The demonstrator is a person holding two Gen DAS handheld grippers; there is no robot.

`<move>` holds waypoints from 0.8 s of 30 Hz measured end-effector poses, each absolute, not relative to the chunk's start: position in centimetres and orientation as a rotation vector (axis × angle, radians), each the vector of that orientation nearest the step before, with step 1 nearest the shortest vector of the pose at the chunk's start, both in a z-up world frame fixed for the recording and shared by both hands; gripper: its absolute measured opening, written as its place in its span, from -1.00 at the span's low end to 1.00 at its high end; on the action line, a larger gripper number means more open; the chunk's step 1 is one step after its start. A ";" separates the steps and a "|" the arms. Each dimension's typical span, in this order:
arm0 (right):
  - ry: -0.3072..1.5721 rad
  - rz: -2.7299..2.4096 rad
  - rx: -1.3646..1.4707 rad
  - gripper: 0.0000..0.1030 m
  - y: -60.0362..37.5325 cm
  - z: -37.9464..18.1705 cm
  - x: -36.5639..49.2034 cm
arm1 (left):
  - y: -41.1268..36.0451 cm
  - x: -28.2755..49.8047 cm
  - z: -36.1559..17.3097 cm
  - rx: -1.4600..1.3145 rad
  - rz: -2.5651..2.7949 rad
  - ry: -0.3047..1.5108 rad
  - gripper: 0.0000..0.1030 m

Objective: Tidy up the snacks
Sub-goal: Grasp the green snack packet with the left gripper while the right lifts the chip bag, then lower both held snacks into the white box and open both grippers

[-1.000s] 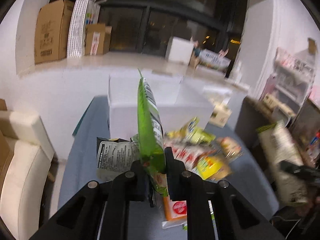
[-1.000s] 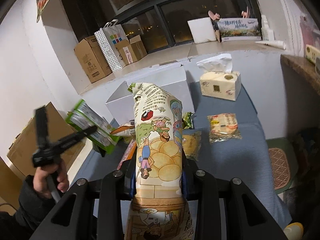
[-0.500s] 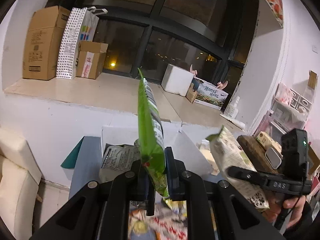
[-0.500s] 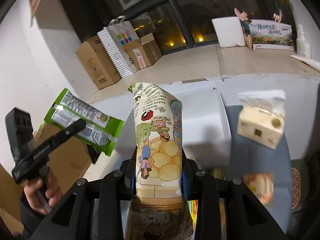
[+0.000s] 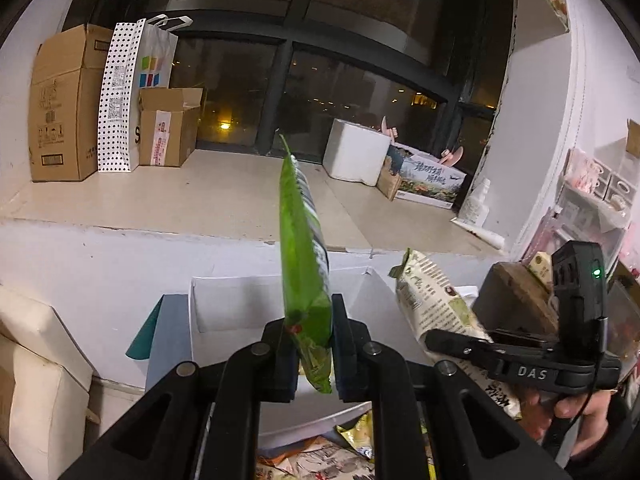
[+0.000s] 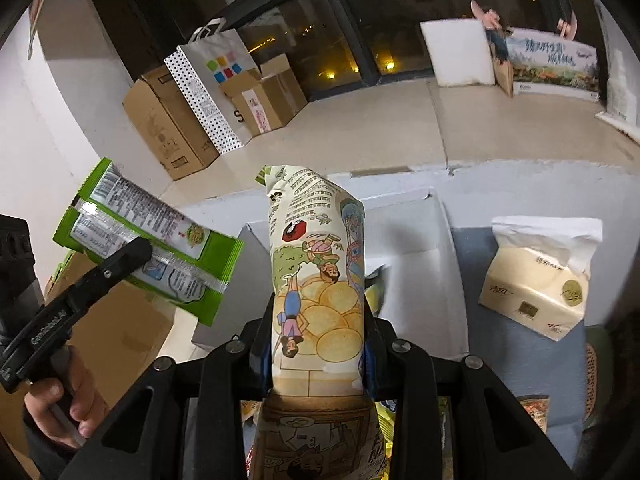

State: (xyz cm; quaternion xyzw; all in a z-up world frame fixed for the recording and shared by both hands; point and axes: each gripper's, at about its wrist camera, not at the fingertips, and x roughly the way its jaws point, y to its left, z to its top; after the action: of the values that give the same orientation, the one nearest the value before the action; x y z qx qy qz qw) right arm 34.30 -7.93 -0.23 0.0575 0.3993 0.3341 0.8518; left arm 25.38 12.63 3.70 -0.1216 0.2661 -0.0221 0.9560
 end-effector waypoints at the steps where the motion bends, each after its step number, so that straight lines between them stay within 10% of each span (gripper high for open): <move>1: 0.838 0.696 0.113 -0.30 -8.0 -0.3 34.4 | 12.6 25.6 3.4 -0.248 -0.042 0.548 -0.71; 8: 0.866 0.677 0.101 -0.30 -7.6 -1.1 36.1 | 13.1 26.8 1.5 -0.254 -0.011 0.596 -0.65; 11: 0.876 0.663 0.081 -0.24 -6.9 -1.5 37.5 | 14.0 28.0 0.4 -0.260 0.047 0.647 0.41; 13: 0.843 0.614 0.054 0.36 -6.4 -1.3 38.8 | 14.1 28.0 0.1 -0.223 0.110 0.633 0.86; 14: 0.820 0.584 0.039 0.95 -6.2 -1.1 39.3 | 14.1 27.9 0.1 -0.208 0.124 0.624 0.87; 24: 0.769 0.601 0.004 1.00 -5.8 -0.4 37.9 | 14.8 26.1 -1.2 -0.249 0.117 0.689 0.99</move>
State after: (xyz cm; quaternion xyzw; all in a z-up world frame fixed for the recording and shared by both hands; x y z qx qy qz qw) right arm 37.89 -5.78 -0.44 0.0017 0.3696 0.2886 0.8832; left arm 26.12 14.76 -1.21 -0.1218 0.3369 0.0573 0.9319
